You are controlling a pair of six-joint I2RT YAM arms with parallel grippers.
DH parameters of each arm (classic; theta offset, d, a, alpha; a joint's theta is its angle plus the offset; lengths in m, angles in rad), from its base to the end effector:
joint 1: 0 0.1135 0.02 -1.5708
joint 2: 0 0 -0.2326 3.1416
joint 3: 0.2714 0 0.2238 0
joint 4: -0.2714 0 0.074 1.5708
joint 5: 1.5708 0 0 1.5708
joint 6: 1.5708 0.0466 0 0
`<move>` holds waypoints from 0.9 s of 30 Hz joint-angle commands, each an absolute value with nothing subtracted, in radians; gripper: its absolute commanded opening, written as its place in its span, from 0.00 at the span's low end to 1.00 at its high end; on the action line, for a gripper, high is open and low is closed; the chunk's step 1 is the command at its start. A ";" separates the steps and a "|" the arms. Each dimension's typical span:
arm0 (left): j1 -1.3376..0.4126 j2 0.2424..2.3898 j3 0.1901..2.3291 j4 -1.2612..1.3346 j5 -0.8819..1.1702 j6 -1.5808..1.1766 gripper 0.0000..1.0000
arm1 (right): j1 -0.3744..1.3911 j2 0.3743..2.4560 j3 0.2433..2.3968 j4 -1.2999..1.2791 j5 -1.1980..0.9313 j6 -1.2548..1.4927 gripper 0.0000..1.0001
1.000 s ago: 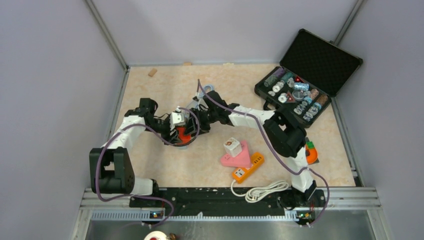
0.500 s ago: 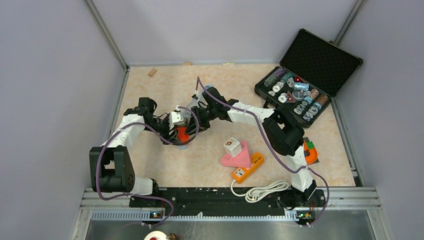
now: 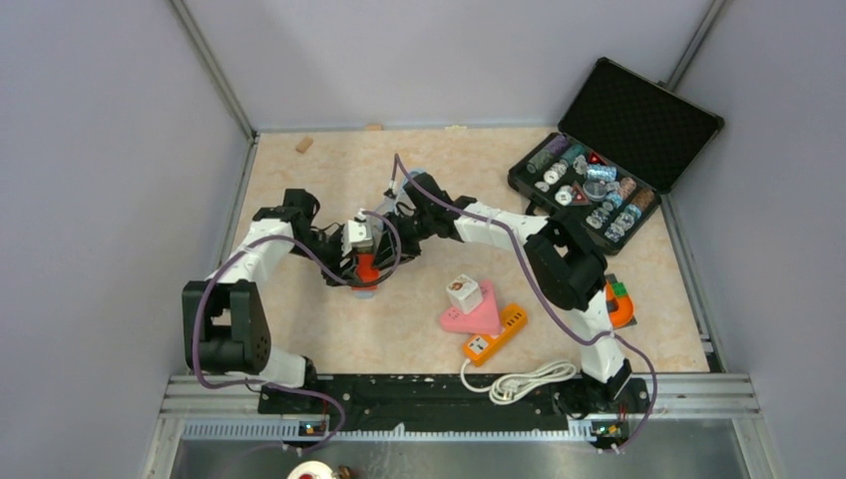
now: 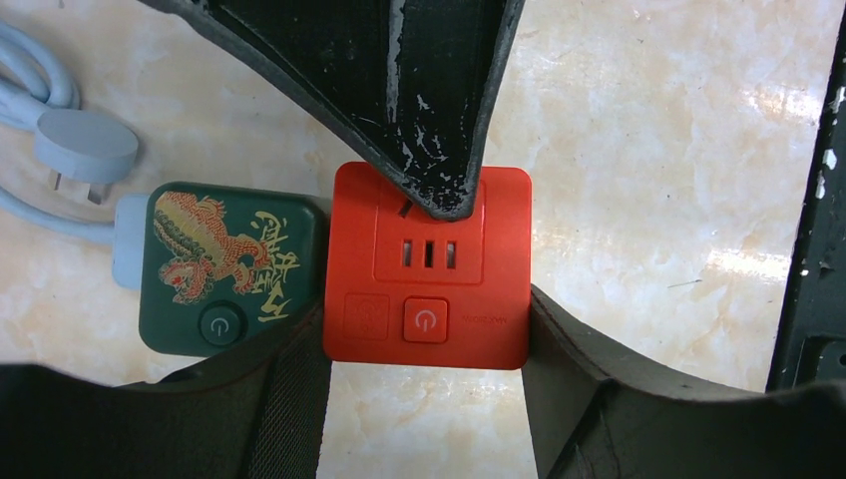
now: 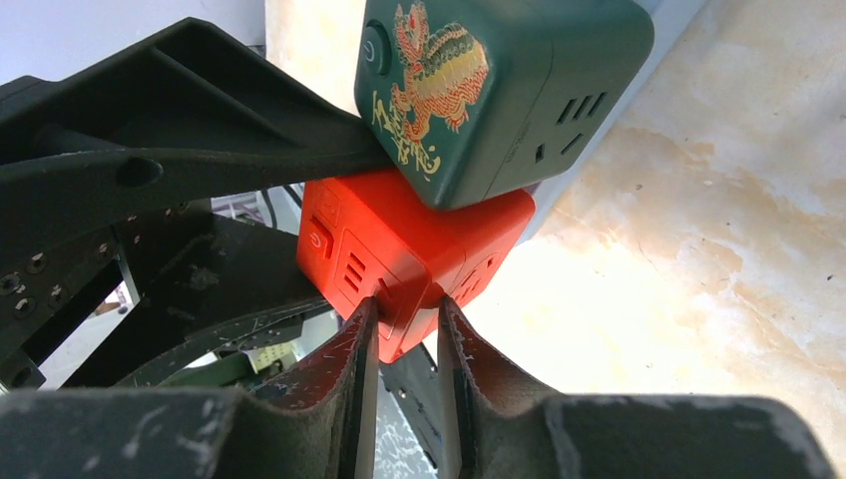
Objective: Insert the plug
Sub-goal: Insert the plug into the socket.
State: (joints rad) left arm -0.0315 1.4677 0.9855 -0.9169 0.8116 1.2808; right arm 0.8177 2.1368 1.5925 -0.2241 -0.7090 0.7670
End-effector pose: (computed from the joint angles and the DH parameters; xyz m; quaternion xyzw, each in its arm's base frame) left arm 0.2319 -0.0411 0.1935 0.5853 0.7047 -0.2730 0.2939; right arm 0.2780 0.3410 0.1735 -0.1574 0.8596 0.4851 0.0296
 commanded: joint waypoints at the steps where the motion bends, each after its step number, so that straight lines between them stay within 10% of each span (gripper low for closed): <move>1: -0.068 1.510 0.997 -0.858 0.837 1.351 0.39 | 0.871 2.190 1.637 -0.163 -0.730 0.758 0.20; 5: -0.068 1.538 1.032 -0.921 0.841 1.389 0.00 | 0.872 2.194 1.651 -0.173 -0.757 0.759 0.22; 23: -0.071 1.479 0.888 -0.785 0.749 1.406 0.00 | 0.876 2.230 1.704 -0.258 -0.724 0.706 0.43; 27: -0.075 1.486 0.910 -0.807 0.729 1.392 0.22 | 0.895 2.279 1.782 -0.332 -0.693 0.673 0.42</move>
